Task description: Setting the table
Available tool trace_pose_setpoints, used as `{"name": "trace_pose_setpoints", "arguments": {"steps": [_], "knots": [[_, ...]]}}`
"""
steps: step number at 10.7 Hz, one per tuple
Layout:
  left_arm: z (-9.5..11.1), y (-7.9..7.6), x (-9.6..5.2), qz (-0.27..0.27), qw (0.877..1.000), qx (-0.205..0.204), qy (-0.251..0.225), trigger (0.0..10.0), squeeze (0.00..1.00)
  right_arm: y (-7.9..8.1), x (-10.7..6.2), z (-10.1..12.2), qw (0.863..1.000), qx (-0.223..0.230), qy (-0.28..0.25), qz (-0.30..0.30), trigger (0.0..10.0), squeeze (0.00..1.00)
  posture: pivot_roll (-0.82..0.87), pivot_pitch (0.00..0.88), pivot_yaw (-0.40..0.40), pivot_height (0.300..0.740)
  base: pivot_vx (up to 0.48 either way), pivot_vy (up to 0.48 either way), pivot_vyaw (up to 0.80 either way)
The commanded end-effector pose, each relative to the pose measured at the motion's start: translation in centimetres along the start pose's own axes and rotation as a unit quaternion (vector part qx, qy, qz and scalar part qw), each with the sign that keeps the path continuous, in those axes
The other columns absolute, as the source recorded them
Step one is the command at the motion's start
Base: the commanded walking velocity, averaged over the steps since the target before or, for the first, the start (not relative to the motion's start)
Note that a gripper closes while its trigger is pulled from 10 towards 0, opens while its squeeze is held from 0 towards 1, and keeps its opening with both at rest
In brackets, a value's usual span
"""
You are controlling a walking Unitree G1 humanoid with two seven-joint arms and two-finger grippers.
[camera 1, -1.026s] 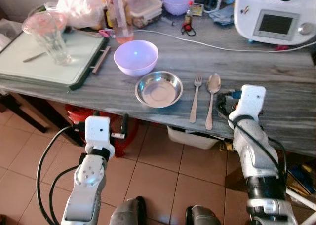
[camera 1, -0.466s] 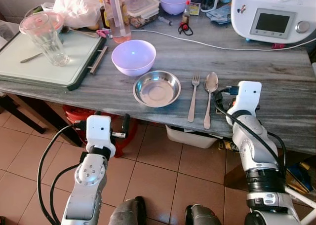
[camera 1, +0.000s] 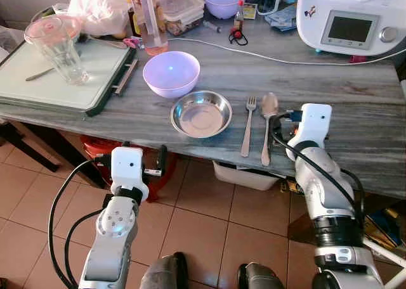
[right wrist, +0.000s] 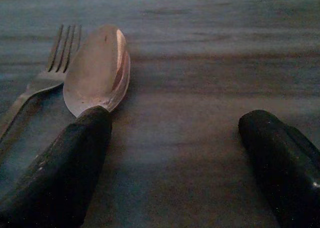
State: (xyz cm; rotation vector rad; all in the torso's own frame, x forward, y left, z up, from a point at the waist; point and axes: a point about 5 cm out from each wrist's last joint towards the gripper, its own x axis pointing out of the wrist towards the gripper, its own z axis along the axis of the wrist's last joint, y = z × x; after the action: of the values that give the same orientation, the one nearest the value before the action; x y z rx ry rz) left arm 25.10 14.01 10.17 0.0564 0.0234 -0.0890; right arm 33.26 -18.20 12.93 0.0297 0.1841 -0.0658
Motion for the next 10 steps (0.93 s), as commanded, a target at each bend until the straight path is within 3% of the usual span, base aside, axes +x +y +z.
{"name": "trace_pose_setpoints", "arguments": {"steps": [1,4,6,8,10], "knots": [[-0.2,0.4,-0.1,0.006,1.0,0.004,0.006,10.0,0.0,1.0,0.2,-0.3,1.0,0.007,0.01,0.021,10.0,1.0,0.05,0.162,0.087,0.74,0.0,0.0,0.0],[-0.1,0.3,0.0,0.007,1.0,0.003,0.003,10.0,0.0,1.1,0.4,-0.1,1.0,0.005,0.006,0.019,10.0,1.0,0.06,0.159,0.084,0.74,0.0,0.0,0.0],[-0.1,0.4,-0.1,0.009,1.0,0.001,0.002,10.0,0.0,0.1,-0.5,0.6,1.0,0.002,-0.025,-0.019,10.0,1.0,0.05,0.154,0.078,0.74,0.0,0.0,0.0],[0.5,0.7,-0.2,0.014,1.0,-0.017,-0.015,10.0,0.0,-1.5,-2.4,1.9,0.995,-0.009,-0.079,-0.064,10.0,1.0,0.05,0.137,0.076,0.74,0.0,0.0,0.0],[0.8,0.9,-0.4,0.021,0.999,-0.031,-0.017,10.0,0.0,-1.8,-4.0,2.7,0.989,-0.009,-0.134,-0.07,10.0,1.0,0.03,0.109,0.079,0.74,0.0,0.0,0.0]]}}
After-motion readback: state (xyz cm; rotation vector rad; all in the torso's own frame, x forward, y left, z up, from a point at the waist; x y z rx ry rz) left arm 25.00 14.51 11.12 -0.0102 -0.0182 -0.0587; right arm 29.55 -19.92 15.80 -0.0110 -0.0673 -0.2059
